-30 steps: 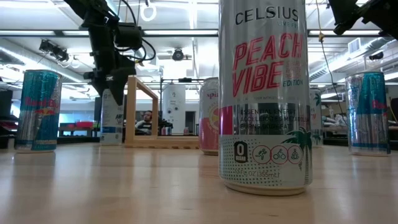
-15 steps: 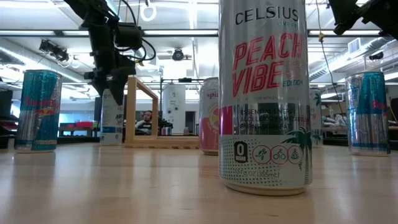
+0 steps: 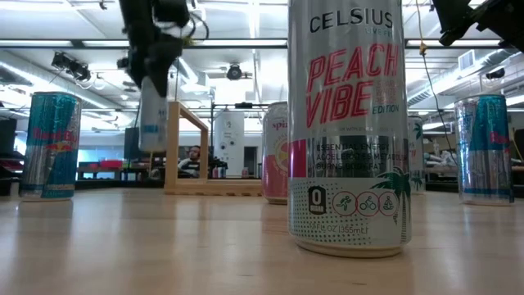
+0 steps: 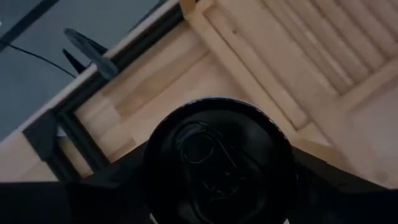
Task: Place canned beverage on shelf
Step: Put the top white soda can into the shelf
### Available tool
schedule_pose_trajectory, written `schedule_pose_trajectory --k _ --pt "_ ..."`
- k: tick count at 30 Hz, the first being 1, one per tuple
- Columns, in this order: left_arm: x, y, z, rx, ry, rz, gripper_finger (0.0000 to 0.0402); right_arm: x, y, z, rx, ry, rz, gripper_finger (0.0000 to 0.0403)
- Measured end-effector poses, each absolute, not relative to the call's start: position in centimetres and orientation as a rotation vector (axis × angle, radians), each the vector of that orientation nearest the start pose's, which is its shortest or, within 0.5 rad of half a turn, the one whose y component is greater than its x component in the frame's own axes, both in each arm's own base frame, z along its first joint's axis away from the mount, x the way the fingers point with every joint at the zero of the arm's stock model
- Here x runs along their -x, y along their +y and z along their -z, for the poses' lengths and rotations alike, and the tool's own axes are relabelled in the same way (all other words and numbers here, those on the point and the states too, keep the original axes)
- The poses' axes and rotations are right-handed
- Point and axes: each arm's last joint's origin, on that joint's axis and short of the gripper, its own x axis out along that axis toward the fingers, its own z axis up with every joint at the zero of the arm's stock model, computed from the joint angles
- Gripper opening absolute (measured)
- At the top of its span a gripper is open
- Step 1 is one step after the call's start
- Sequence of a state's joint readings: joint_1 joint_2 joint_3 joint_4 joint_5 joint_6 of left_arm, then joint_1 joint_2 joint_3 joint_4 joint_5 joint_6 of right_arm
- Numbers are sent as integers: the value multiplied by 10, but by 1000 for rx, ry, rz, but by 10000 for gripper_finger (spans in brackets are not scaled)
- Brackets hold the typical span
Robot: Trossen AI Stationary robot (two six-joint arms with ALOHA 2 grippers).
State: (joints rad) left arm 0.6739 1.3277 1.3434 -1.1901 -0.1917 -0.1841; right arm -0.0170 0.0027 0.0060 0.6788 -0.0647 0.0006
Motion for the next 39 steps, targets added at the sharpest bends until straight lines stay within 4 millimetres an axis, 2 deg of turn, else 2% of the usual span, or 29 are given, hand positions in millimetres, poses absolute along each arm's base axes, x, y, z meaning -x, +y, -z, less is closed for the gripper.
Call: schedule_pose_trajectory --k 10,17,25,31,39 --pt "-175 147 -407 380 906 -882 270 -76 1 -226 27 -682 -46 367" --pt "-181 146 -432 290 856 -837 270 -76 1 -226 27 -682 -46 367" --pt "-217 160 -431 187 913 -750 270 -76 1 -226 27 -681 -46 367" --pt "-246 176 -418 146 952 -663 270 -76 1 -226 27 -682 -46 367" --pt "-280 188 -393 -57 1046 -509 270 -76 1 -226 27 -681 -46 367"
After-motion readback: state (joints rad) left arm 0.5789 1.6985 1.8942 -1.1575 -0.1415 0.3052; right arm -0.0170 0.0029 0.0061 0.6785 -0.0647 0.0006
